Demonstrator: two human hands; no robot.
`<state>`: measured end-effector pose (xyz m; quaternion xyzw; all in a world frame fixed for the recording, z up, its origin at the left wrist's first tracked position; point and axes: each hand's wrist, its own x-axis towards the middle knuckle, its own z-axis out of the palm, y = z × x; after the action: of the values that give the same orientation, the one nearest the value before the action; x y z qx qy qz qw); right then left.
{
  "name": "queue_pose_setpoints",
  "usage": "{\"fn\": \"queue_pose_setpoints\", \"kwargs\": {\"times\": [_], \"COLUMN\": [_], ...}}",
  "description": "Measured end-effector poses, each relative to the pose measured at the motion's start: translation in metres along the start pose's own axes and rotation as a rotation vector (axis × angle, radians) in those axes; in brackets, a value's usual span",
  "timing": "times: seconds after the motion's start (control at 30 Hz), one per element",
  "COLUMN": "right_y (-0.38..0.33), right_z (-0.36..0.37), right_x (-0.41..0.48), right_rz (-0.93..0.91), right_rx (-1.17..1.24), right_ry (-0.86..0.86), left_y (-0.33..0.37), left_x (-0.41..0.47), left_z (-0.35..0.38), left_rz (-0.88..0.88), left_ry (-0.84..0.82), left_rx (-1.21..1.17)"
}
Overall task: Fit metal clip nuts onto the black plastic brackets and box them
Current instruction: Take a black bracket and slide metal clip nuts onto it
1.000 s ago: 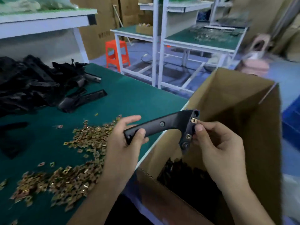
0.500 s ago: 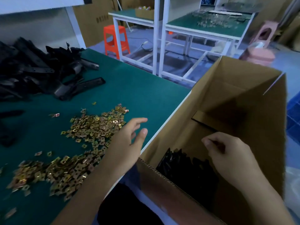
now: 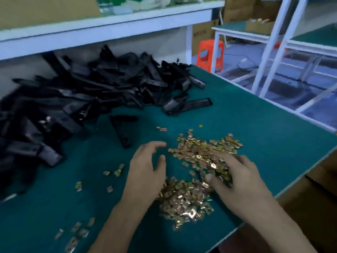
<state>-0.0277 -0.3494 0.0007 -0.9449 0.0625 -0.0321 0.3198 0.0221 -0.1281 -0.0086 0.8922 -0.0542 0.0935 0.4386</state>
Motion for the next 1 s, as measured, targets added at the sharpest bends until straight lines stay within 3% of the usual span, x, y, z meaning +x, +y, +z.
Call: {"fn": "queue_pose_setpoints", "kwargs": {"times": [0.1,0.23,0.33,0.43,0.57,0.63,0.83,1.0], "right_y": [-0.038,-0.064,-0.063,-0.056,-0.043,-0.039,-0.033,-0.032], "right_z": [0.029,0.06,0.068,0.066,0.062,0.062,0.064,0.051], "right_x": [0.03,0.047,0.044,0.041,0.04,0.04,0.039,0.038], "right_rz": [-0.068,-0.045,-0.049,-0.058,-0.109,-0.1,-0.083,-0.009], "right_rx": [-0.083,-0.287,-0.319,-0.277,-0.098,0.026,0.126,0.325], "right_ry": [-0.106,-0.276,-0.222,-0.142,0.016,0.109,0.19,0.223], "left_y": [-0.033,-0.058,-0.075,-0.085,-0.09,-0.087,-0.05,-0.021], "left_x": [0.029,0.081,0.11,0.125,0.132,0.125,0.087,0.053], "left_z": [-0.031,-0.055,-0.056,-0.05,-0.04,-0.035,-0.027,-0.017], "left_rz": [-0.147,-0.397,-0.467,-0.503,-0.558,-0.524,-0.2,0.11], "left_ry": [0.187,0.188,0.126,0.186,0.179,0.131,0.135,0.224], "left_rx": [0.077,0.111,0.041,-0.185,-0.314,-0.329,-0.232,-0.092]}}
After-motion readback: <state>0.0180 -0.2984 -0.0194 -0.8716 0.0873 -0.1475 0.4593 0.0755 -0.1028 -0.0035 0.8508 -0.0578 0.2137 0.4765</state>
